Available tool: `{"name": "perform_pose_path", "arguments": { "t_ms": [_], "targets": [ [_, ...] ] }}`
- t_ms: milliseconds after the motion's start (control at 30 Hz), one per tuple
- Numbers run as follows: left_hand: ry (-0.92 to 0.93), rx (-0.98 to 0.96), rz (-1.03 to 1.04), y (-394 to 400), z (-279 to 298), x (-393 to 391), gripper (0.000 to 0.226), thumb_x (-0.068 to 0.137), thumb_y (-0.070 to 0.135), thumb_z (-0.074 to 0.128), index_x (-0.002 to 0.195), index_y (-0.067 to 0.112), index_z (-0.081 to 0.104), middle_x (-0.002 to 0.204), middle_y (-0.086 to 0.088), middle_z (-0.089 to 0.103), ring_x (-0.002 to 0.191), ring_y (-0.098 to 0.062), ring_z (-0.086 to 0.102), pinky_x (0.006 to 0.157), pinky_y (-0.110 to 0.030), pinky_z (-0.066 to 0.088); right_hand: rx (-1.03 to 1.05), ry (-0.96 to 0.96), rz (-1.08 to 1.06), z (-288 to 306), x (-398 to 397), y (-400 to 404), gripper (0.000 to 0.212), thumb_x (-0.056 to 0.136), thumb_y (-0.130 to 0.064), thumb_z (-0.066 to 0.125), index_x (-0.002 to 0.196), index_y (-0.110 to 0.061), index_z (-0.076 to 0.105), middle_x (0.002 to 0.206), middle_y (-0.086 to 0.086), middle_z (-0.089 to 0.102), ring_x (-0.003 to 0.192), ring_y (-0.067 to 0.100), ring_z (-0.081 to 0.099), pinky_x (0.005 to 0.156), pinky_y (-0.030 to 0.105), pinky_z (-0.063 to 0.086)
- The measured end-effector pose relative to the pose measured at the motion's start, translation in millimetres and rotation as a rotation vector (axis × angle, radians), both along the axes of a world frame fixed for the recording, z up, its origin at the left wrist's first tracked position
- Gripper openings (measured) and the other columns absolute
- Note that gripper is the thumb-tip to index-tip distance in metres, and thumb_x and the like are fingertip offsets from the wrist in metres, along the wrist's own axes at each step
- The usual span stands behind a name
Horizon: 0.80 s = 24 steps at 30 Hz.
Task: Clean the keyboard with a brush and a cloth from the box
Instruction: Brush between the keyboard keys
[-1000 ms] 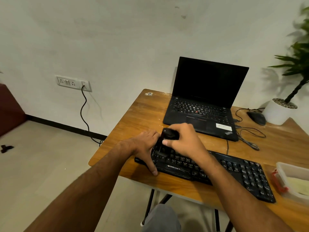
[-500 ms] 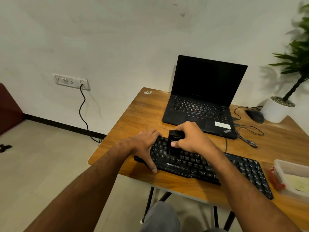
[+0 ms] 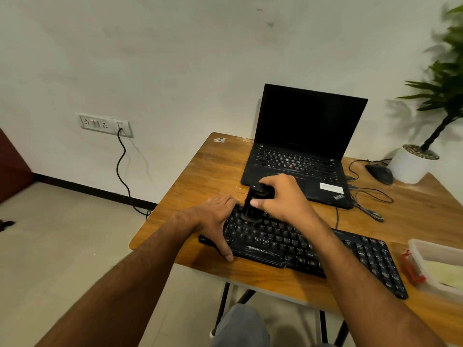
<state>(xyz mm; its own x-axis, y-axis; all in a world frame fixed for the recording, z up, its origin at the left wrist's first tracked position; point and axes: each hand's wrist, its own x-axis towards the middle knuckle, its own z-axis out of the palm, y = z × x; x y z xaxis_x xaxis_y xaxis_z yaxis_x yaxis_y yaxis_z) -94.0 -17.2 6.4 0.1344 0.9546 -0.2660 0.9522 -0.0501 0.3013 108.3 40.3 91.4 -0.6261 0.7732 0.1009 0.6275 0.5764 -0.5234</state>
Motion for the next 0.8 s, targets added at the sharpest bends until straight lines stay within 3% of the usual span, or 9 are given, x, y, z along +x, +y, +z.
{"name": "perform_pose_path", "arguments": {
  "t_ms": [233, 400, 567, 700, 800],
  "targets": [
    [0.009, -0.008, 0.001, 0.6, 1.8, 1.8, 0.135, 0.041, 0.073, 0.093, 0.150, 0.031, 0.026, 0.145, 0.009, 0.033, 0.134, -0.015, 0.033, 0.120, -0.048, 0.036, -0.020, -0.155, -0.011, -2.6, 4.4, 4.5, 0.021, 0.078, -0.023, 0.084, 0.095, -0.020, 0.073, 0.084, -0.006, 0.065, 0.083, 0.013, 0.062, 0.057, 0.021, 0.039],
    [0.015, -0.006, -0.009, 0.3, 0.7, 0.9, 0.137, 0.042, 0.072, 0.094, 0.152, 0.030, 0.024, 0.144, 0.010, 0.032, 0.134, -0.014, 0.032, 0.120, -0.048, 0.035, 0.007, 0.052, -0.039, -6.5, -5.9, 7.6, 0.017, 0.077, -0.027, 0.085, 0.084, -0.023, 0.069, 0.078, -0.008, 0.065, 0.082, 0.015, 0.061, 0.064, 0.026, 0.041],
    [0.024, 0.001, -0.009, 0.0, 2.0, 3.3, 0.136, 0.044, 0.072, 0.094, 0.152, 0.029, 0.024, 0.145, 0.009, 0.032, 0.135, -0.015, 0.032, 0.120, -0.048, 0.035, -0.113, -0.057, 0.035, -10.3, -4.0, 8.6, 0.019, 0.077, -0.025, 0.086, 0.088, -0.021, 0.071, 0.082, -0.003, 0.068, 0.076, 0.013, 0.063, 0.060, 0.024, 0.044],
    [0.025, -0.008, -0.009, -1.1, 2.2, 2.6, 0.135, 0.044, 0.071, 0.094, 0.152, 0.028, 0.025, 0.143, 0.008, 0.033, 0.132, -0.015, 0.033, 0.119, -0.048, 0.037, -0.042, 0.056, -0.053, -9.7, -6.3, 10.1, 0.022, 0.077, -0.025, 0.085, 0.095, -0.019, 0.075, 0.086, -0.003, 0.068, 0.086, 0.015, 0.063, 0.070, 0.026, 0.044],
    [0.027, 0.006, -0.015, -2.1, 1.3, 2.3, 0.136, 0.043, 0.074, 0.093, 0.151, 0.028, 0.025, 0.141, 0.009, 0.033, 0.131, -0.015, 0.033, 0.119, -0.048, 0.037, -0.064, 0.019, -0.025, -20.6, -9.8, 3.8, 0.019, 0.077, -0.025, 0.085, 0.091, -0.020, 0.073, 0.083, -0.004, 0.067, 0.082, 0.014, 0.063, 0.063, 0.025, 0.043]
  ]
}}
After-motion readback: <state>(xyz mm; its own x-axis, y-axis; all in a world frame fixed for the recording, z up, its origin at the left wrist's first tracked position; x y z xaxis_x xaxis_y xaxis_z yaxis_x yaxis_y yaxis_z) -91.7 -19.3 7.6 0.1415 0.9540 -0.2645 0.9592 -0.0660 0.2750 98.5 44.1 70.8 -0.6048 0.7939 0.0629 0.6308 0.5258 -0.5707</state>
